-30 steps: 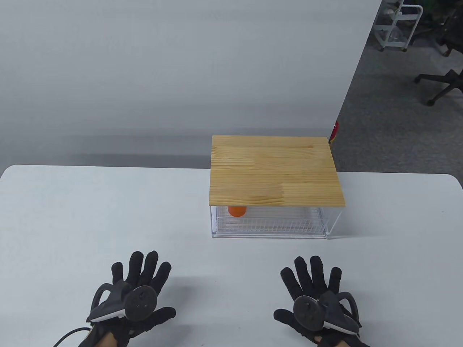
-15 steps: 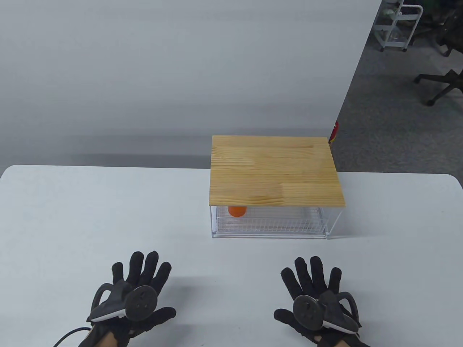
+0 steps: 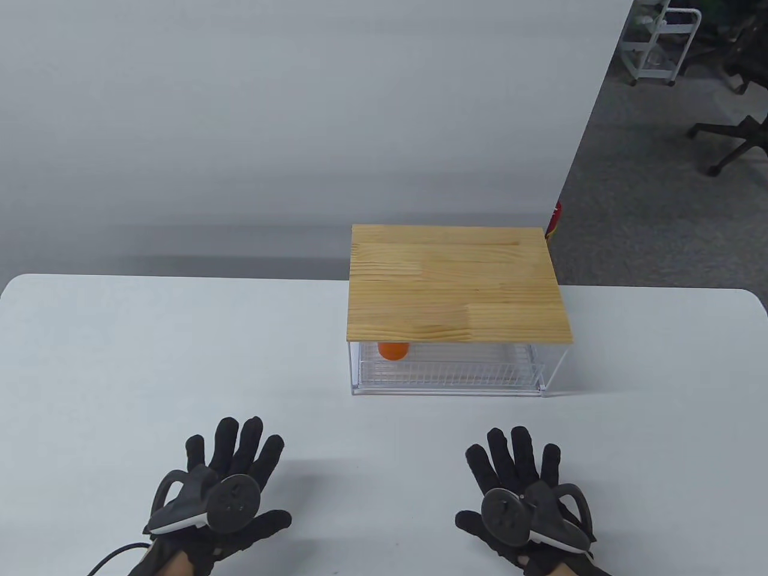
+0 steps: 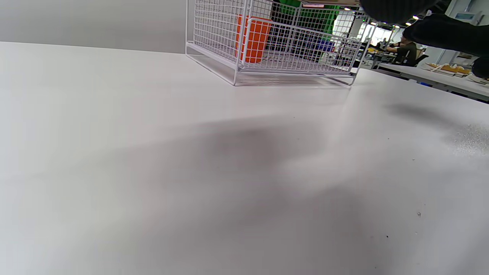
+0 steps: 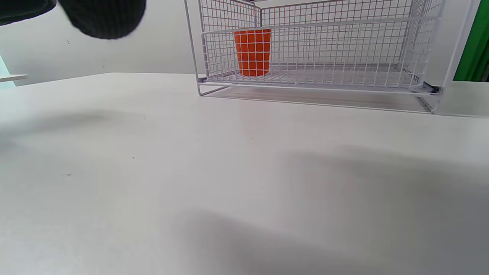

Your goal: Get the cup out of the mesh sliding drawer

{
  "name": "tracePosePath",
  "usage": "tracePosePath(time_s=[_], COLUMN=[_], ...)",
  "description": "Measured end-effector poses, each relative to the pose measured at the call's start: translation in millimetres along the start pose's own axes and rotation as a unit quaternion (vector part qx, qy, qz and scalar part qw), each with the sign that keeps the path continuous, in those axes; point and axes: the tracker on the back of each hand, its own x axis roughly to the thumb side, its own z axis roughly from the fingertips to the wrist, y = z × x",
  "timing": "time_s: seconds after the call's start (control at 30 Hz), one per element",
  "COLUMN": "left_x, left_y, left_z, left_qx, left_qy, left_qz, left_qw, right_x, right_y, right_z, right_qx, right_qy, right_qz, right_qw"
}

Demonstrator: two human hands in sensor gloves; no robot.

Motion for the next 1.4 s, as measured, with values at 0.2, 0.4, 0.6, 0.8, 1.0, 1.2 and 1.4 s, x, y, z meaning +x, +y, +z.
tracePosePath(time_s=[0.2,0.4,0.6,0.8,1.0,1.2,1.4], left_x=[-0.1,-2.3,-3.6,-5.2,-5.9,-7.6,-8.7], left_y=[-1.3,-0.6,-1.1,-1.2,-1.1,-0.6,-0.5], left_z=[-1.9,-1.1,-1.0,-0.8,-0.9,-0.4,-0.5], left_qx=[-0.006,-0.004,-0.009,-0.011,-0.013,-0.011,-0.015], left_qy=[0.001,0.005,0.008,0.006,0.002,0.001,0.0], left_qz=[-0.003,-0.004,-0.001,0.003,0.005,0.005,0.007], left_qw=[1.0,1.0,1.0,1.0,1.0,1.0,1.0], right_x=[-7.4,-17.4,-29.0,-32.0,-35.7,-33.1,-31.3], right_y=[-8.8,-19.5,-28.7,-34.4,-34.4,-41.4,-40.5], right_z=[-16.4,-43.9,-86.7,-121.9,-156.8,-178.7,-192.2], right_qx=[-0.027,-0.031,-0.029,-0.019,-0.008,-0.013,0.002], right_qy=[0.014,0.034,0.071,0.093,0.134,0.146,0.164], right_qz=[-0.025,0.002,-0.009,-0.008,-0.004,0.029,0.039], right_qw=[0.999,0.999,0.997,0.995,0.991,0.989,0.986])
